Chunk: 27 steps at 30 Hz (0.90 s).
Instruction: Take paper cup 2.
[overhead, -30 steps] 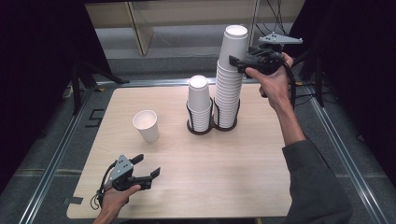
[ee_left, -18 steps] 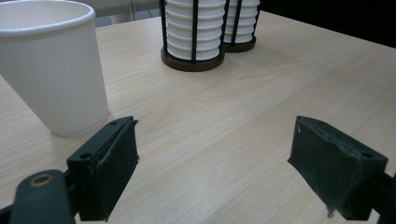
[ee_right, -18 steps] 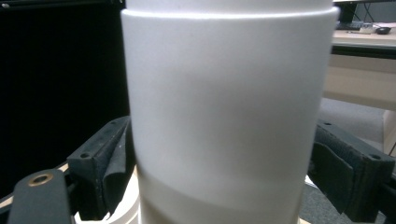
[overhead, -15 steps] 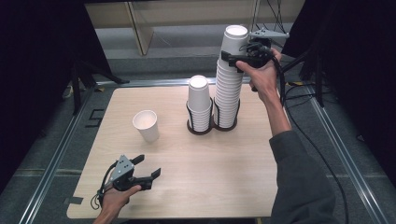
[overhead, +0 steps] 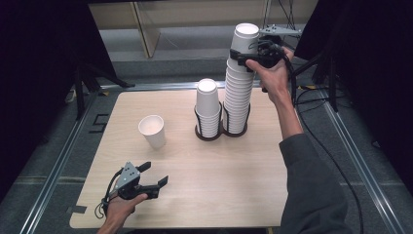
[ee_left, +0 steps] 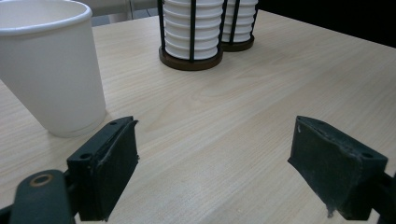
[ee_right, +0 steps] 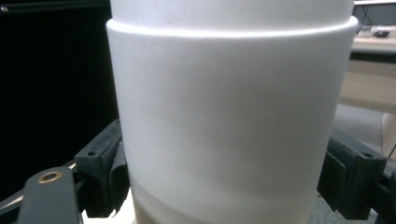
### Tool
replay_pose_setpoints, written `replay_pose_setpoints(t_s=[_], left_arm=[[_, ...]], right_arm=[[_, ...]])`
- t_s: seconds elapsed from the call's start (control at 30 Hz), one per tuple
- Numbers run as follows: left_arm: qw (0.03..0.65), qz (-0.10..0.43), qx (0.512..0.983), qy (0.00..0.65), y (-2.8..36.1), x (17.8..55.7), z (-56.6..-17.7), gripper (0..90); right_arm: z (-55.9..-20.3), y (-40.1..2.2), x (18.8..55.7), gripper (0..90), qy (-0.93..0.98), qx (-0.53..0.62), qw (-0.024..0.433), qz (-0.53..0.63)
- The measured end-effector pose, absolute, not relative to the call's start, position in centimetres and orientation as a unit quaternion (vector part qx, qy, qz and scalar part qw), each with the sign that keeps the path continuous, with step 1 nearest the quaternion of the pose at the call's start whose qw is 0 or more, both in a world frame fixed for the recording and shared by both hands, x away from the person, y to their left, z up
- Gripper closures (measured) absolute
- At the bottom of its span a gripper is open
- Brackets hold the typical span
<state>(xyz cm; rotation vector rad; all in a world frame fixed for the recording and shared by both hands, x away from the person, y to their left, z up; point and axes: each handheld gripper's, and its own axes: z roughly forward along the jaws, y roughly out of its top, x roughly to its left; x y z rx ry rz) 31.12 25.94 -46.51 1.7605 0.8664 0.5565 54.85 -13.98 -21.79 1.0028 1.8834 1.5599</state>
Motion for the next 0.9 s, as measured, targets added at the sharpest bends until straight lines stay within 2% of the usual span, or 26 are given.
replay_pose_setpoints(t_s=[0.77,0.9], left_arm=[[0.532,0.230,0.736,0.350,26.0,31.3,-46.6,14.5],[0.531,0.230,0.737,0.349,26.0,31.2,-46.5,14.4]], right_arm=[[-14.4,-14.5,52.6,17.5,0.647,0.342,0.298,0.613],[-13.7,-15.2,51.8,17.5,0.639,0.344,0.295,0.622]])
